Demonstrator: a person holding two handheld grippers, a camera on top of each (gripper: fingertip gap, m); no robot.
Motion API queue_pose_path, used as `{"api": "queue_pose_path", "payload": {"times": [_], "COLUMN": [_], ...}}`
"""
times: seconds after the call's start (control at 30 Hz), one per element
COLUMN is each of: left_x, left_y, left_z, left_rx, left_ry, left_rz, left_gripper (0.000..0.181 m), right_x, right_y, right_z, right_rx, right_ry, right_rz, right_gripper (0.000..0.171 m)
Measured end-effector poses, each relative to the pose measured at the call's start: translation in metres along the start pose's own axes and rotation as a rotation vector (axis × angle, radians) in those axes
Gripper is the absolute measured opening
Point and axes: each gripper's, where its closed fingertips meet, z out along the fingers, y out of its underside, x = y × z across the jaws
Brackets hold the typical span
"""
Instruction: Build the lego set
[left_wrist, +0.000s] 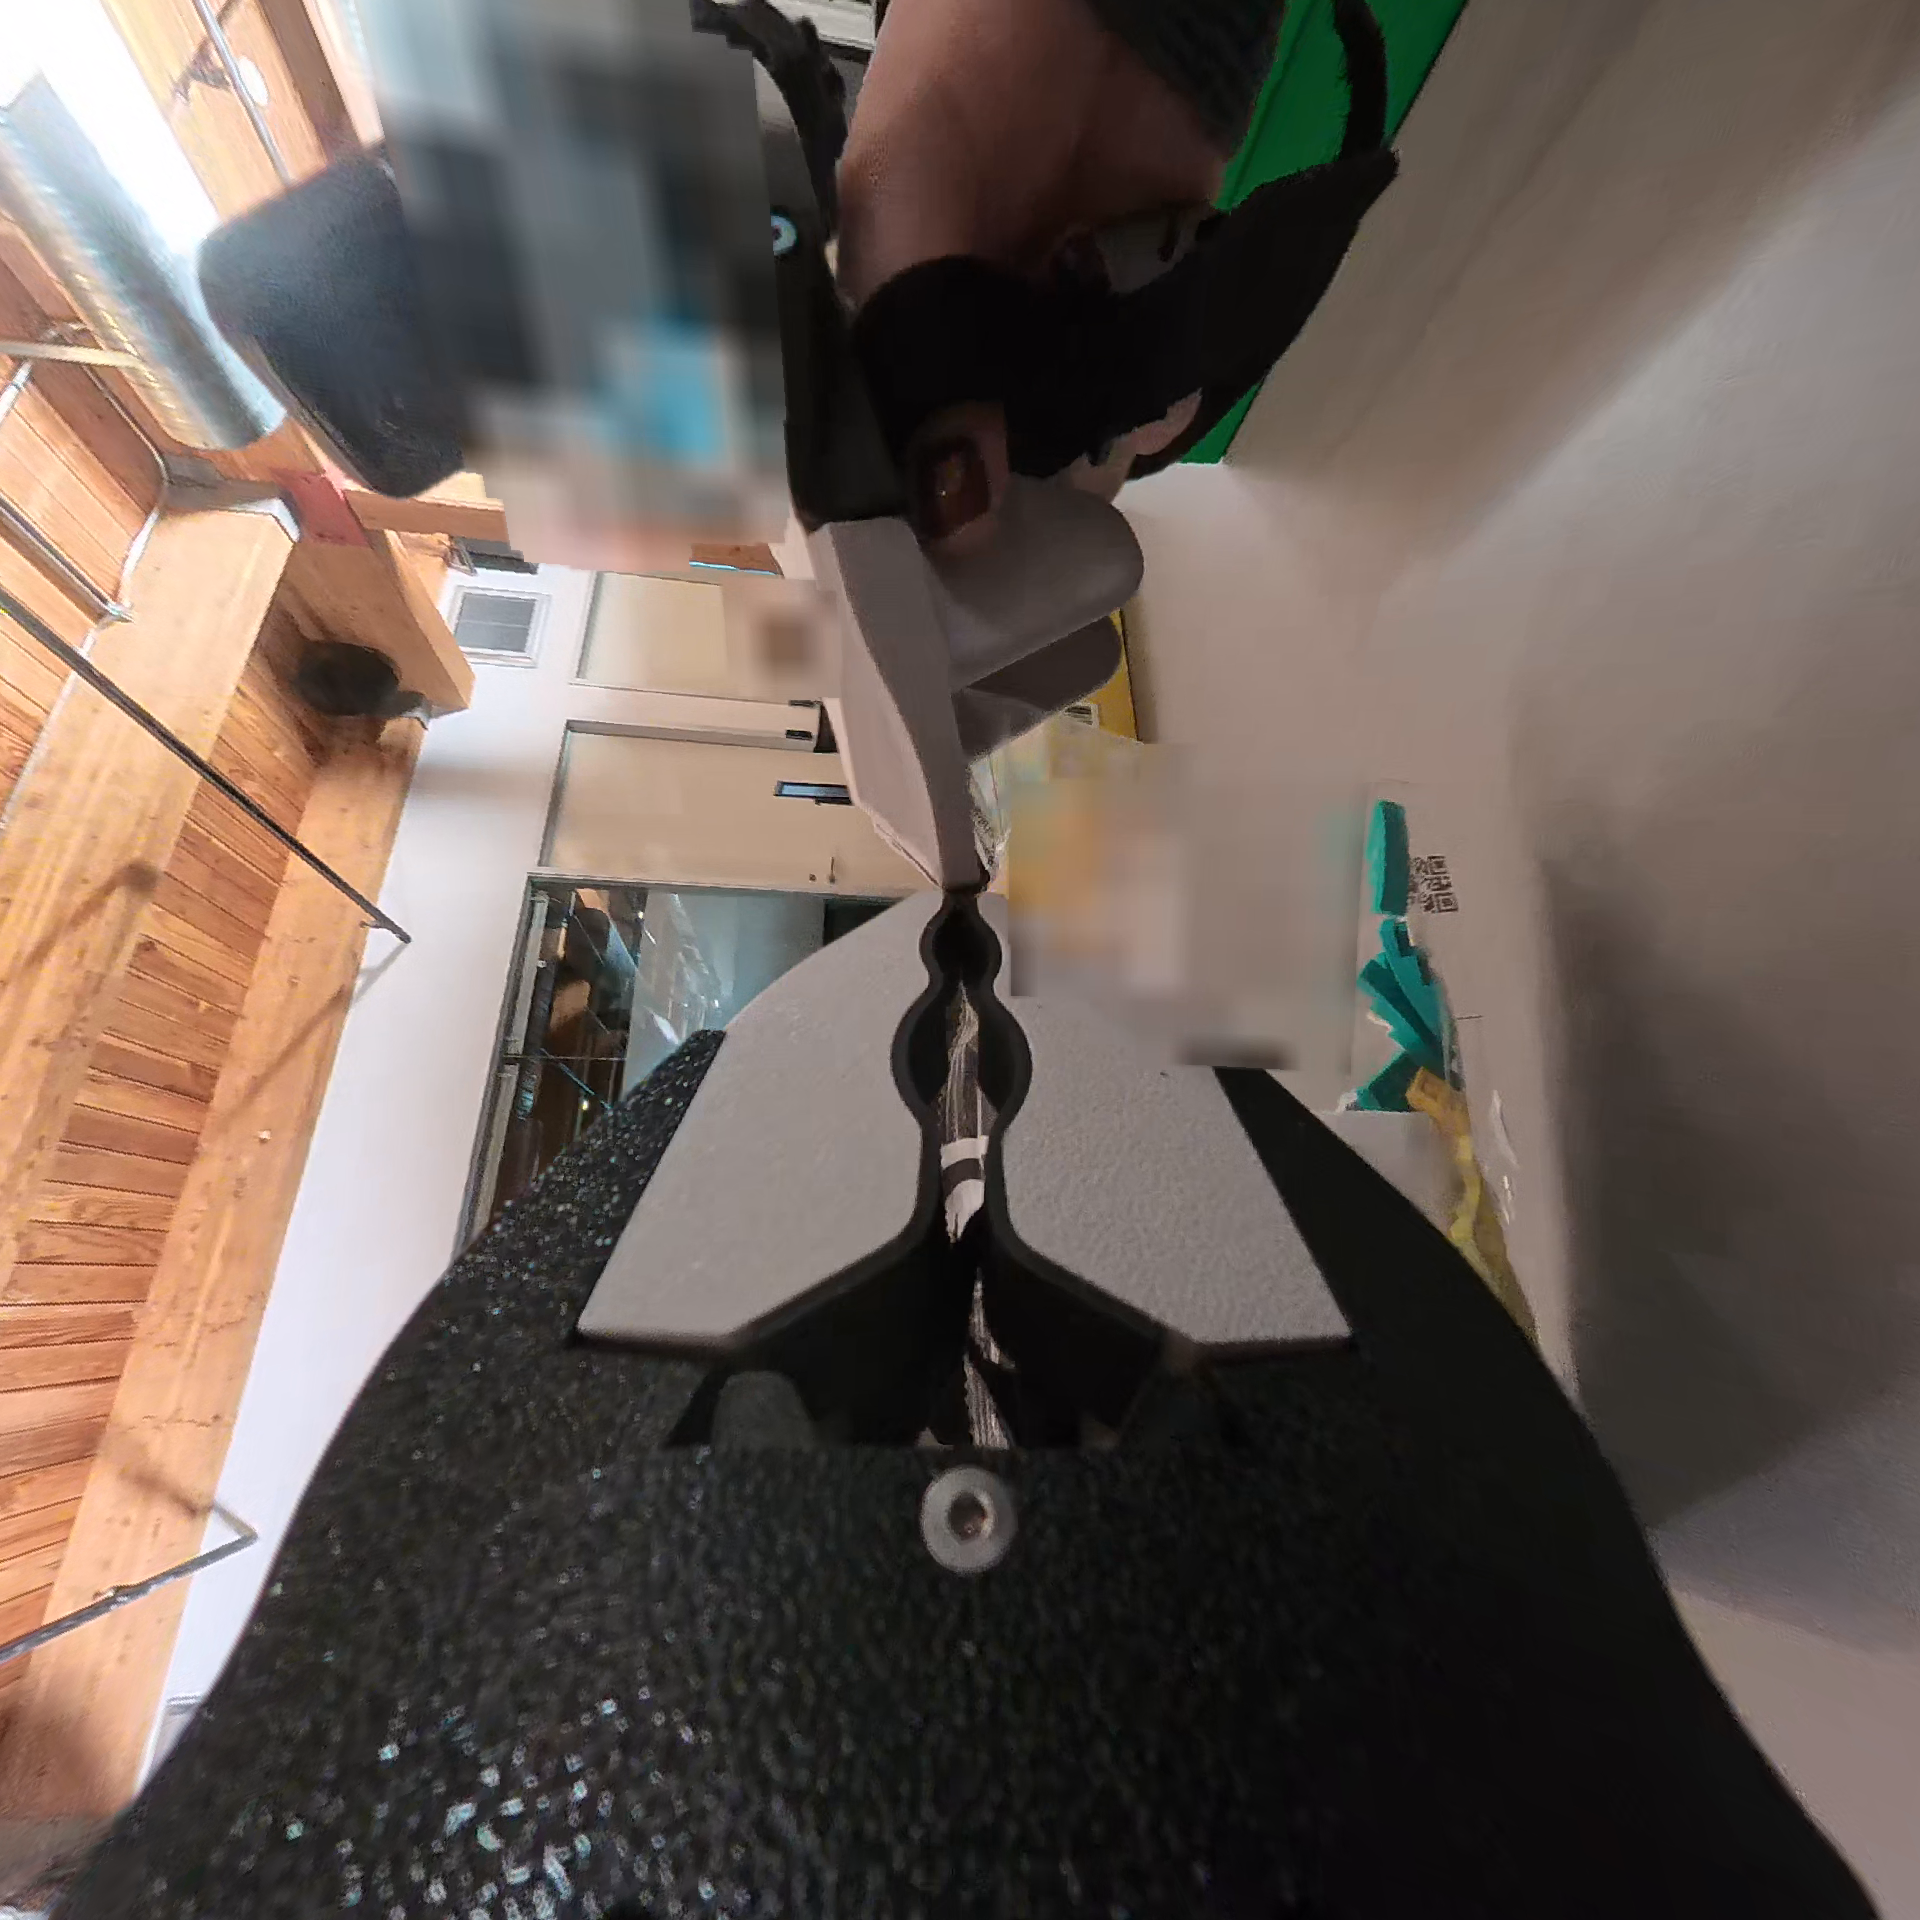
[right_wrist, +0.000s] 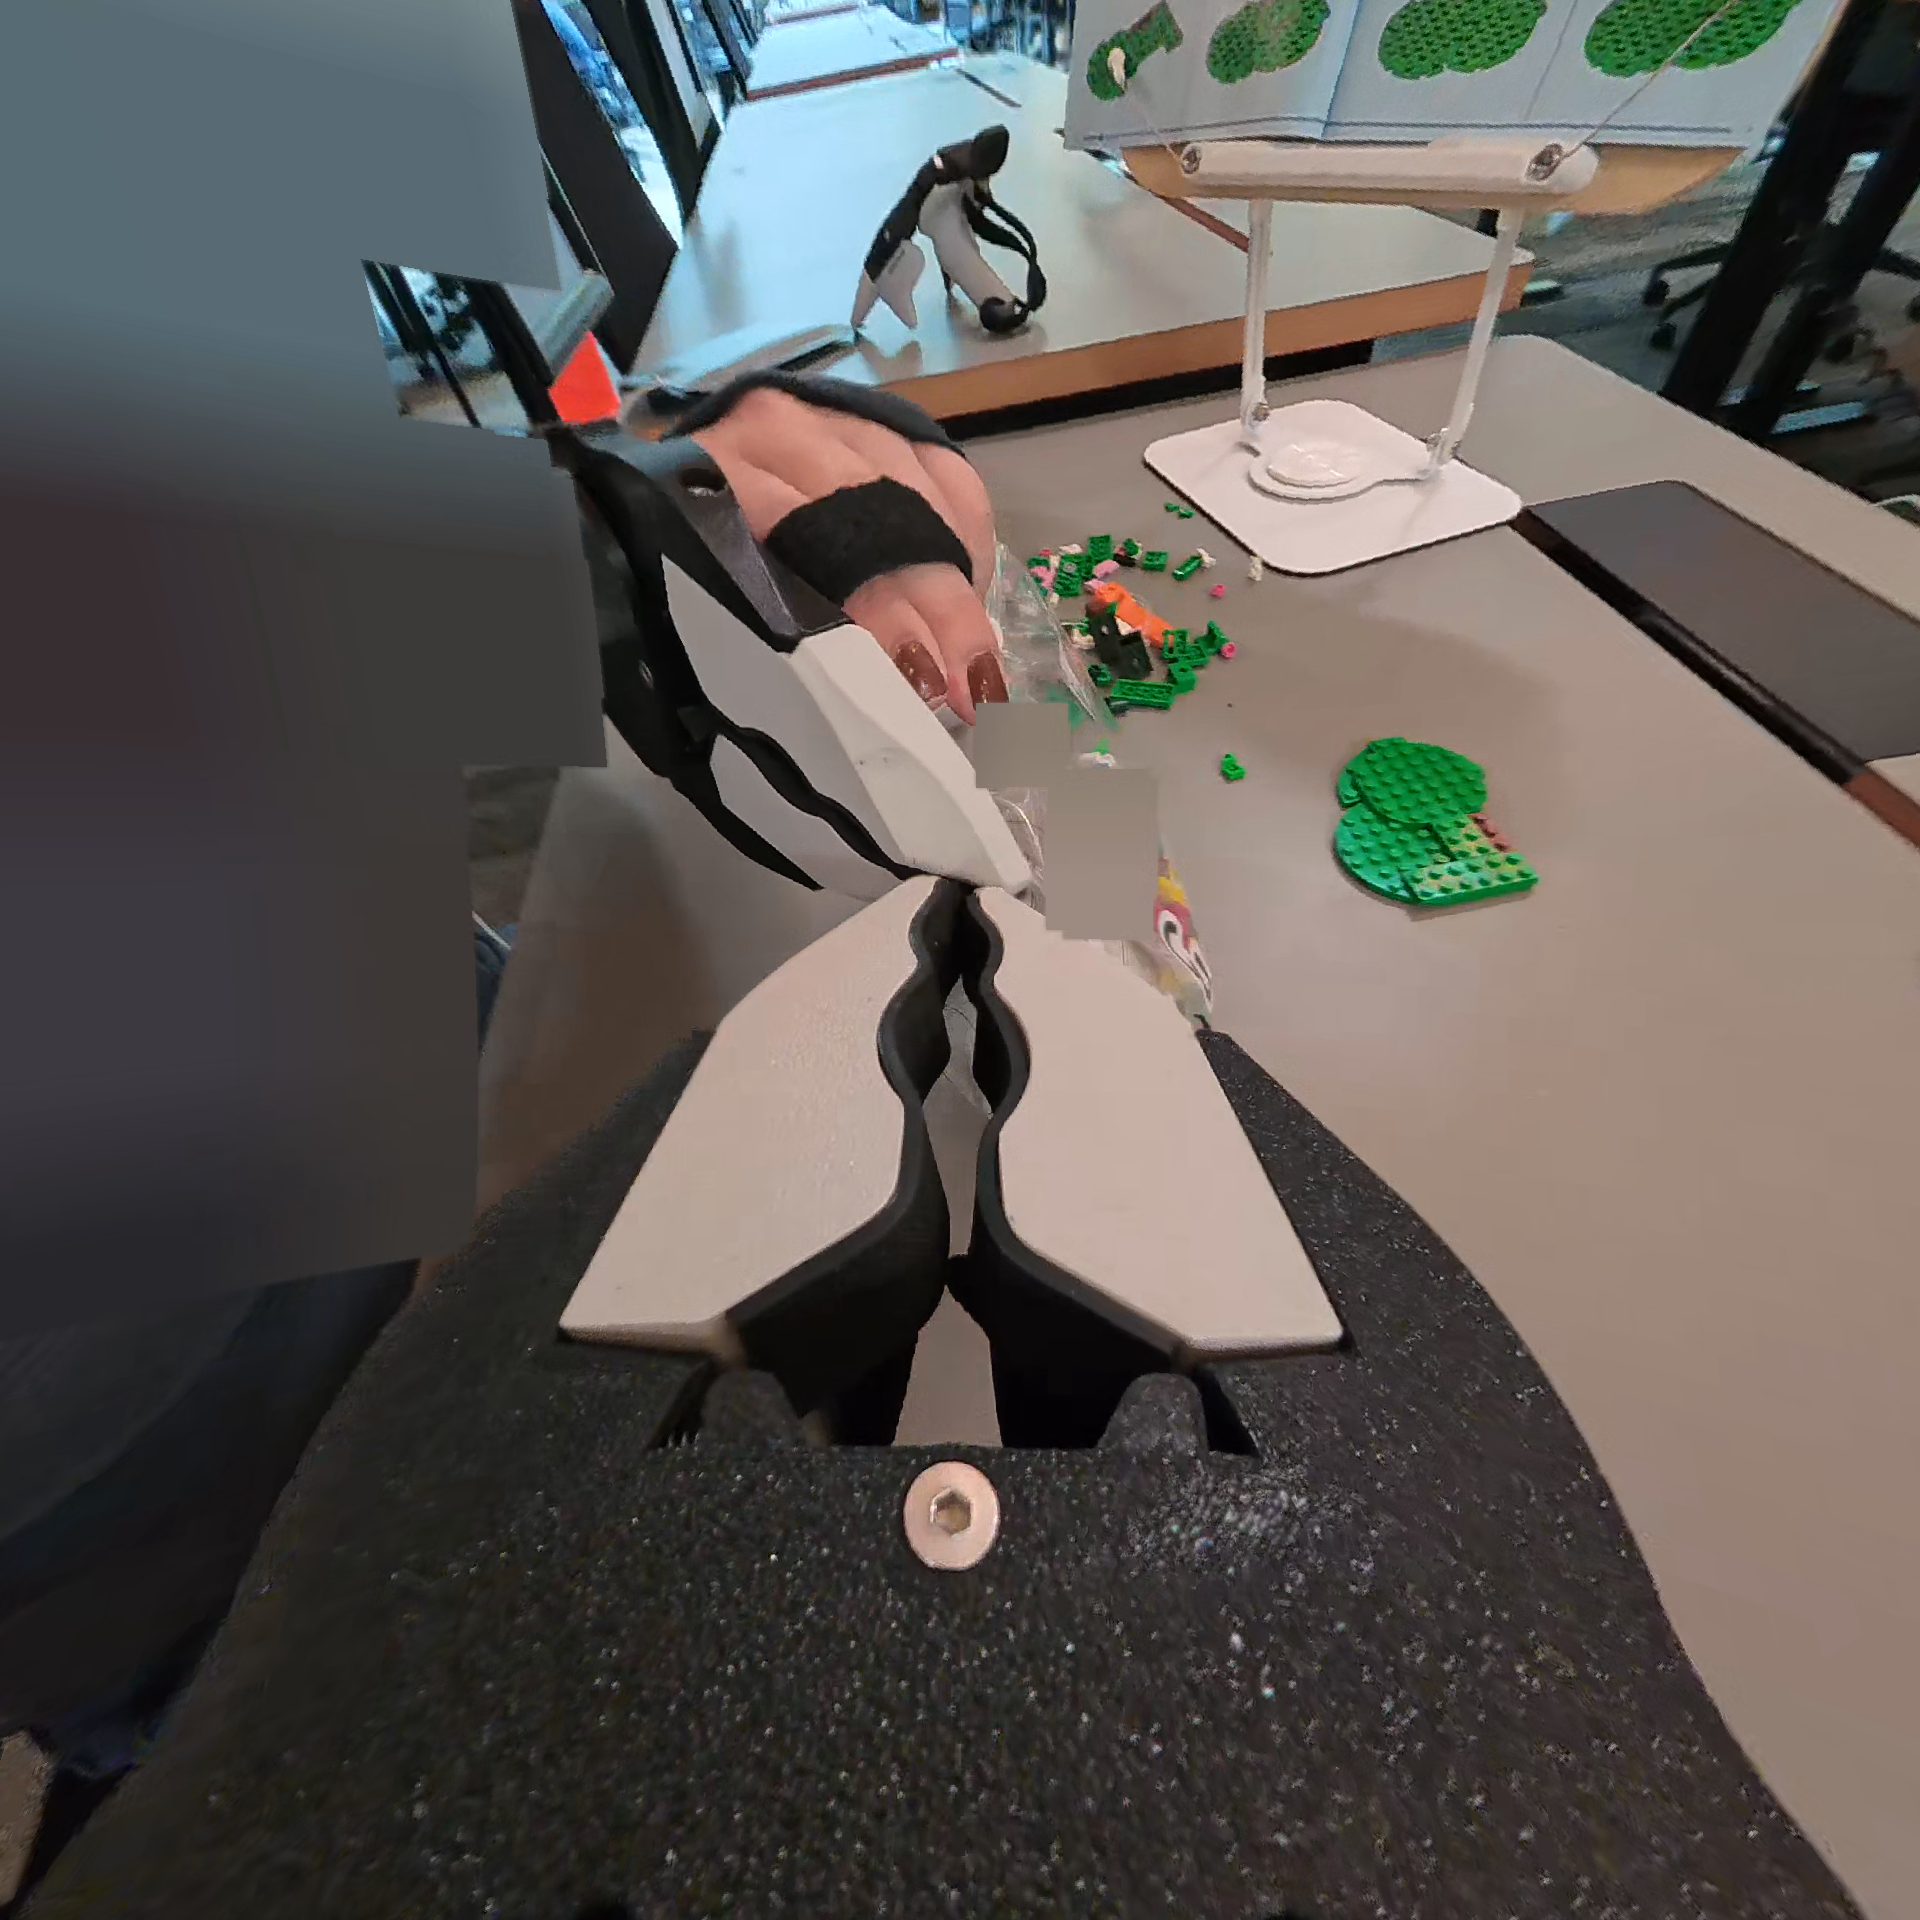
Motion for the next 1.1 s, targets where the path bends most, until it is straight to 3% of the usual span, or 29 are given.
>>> {"api": "queue_pose_path", "payload": {"times": [0.1,0.27,0.47,0.8,1.1], "left_x": [-0.001,0.009,0.017,0.021,0.018], "left_y": [-0.001,0.003,-0.003,0.006,0.016], "left_z": [-0.003,-0.011,-0.009,-0.022,-0.023], "left_rx": [0.006,0.004,0.026,0.003,-0.029], "left_ry": [-0.030,0.000,0.034,0.052,0.051], "left_rz": [0.069,0.050,0.042,-0.020,-0.061], "left_gripper": [0.000,0.000,0.000,0.000,0.000], "right_x": [0.001,0.037,0.054,0.121,0.143], "right_y": [-0.005,-0.013,0.004,0.049,0.083], "right_z": [-0.003,-0.047,-0.052,-0.083,-0.086], "right_rx": [0.068,0.267,0.216,0.080,-0.053], "right_ry": [-0.041,0.009,0.151,0.513,0.680], "right_rz": [0.100,0.321,0.274,0.229,0.161], "right_gripper": [0.000,0.000,0.000,0.000,0.000]}}
